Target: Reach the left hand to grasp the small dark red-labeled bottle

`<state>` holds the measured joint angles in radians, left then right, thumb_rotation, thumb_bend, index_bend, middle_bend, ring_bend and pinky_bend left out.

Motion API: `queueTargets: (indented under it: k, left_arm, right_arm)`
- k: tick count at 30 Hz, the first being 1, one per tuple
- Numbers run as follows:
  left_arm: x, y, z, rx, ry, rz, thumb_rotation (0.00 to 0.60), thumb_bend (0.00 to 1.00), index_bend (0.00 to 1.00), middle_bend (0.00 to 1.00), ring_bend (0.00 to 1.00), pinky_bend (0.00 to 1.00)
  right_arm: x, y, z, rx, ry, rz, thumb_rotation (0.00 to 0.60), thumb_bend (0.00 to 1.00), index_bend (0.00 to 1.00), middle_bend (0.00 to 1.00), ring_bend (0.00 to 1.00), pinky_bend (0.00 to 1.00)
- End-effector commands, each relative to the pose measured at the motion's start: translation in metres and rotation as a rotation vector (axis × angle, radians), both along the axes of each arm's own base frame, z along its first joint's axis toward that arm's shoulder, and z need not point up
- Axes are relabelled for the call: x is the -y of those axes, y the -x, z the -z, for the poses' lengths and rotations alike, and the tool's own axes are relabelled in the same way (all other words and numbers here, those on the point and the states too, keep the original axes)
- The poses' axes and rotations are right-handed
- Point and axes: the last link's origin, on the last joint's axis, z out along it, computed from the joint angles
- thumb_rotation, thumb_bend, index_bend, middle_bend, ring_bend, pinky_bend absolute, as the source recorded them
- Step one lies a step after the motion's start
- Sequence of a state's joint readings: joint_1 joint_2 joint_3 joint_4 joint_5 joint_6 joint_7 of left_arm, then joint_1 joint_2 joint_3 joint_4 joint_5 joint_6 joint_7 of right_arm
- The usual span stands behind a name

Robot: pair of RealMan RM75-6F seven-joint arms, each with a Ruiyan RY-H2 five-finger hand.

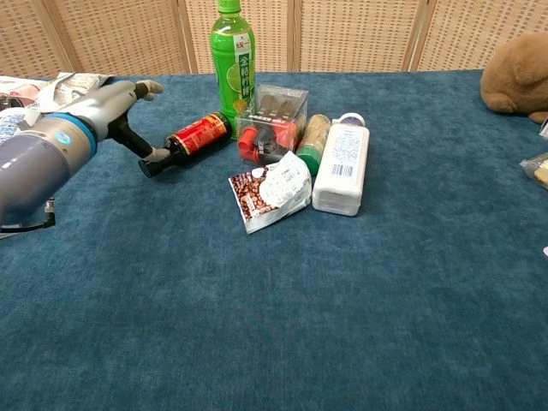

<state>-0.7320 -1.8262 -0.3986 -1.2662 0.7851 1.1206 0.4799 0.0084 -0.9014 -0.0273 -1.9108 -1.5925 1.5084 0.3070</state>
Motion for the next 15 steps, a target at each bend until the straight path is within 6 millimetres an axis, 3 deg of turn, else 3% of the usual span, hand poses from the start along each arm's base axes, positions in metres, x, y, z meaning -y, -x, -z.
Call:
queueTargets:
  k: [1,6,15]
  left_arm:
    - [0.001,0.006,-0.008,0.019,-0.009,-0.011,0.600,0.33,0.00,0.00,0.00,0.00]
    - [0.000,0.006,-0.003,0.050,-0.001,-0.018,0.600,0.33,0.00,0.00,0.00,0.00]
    - [-0.009,-0.012,0.023,0.107,0.024,-0.016,0.600,0.34,0.00,0.00,0.00,0.00]
  right_arm:
    - [-0.001,-0.001,0.000,0.005,-0.004,-0.003,0.532,0.08,0.00,0.00,0.00,0.00]
    - [-0.002,-0.003,0.003,0.019,-0.025,-0.011,0.515,0.08,0.00,0.00,0.00,0.00]
    - [-0.012,-0.001,-0.001,0.053,-0.032,0.005,0.451,0.08,0.00,0.00,0.00,0.00]
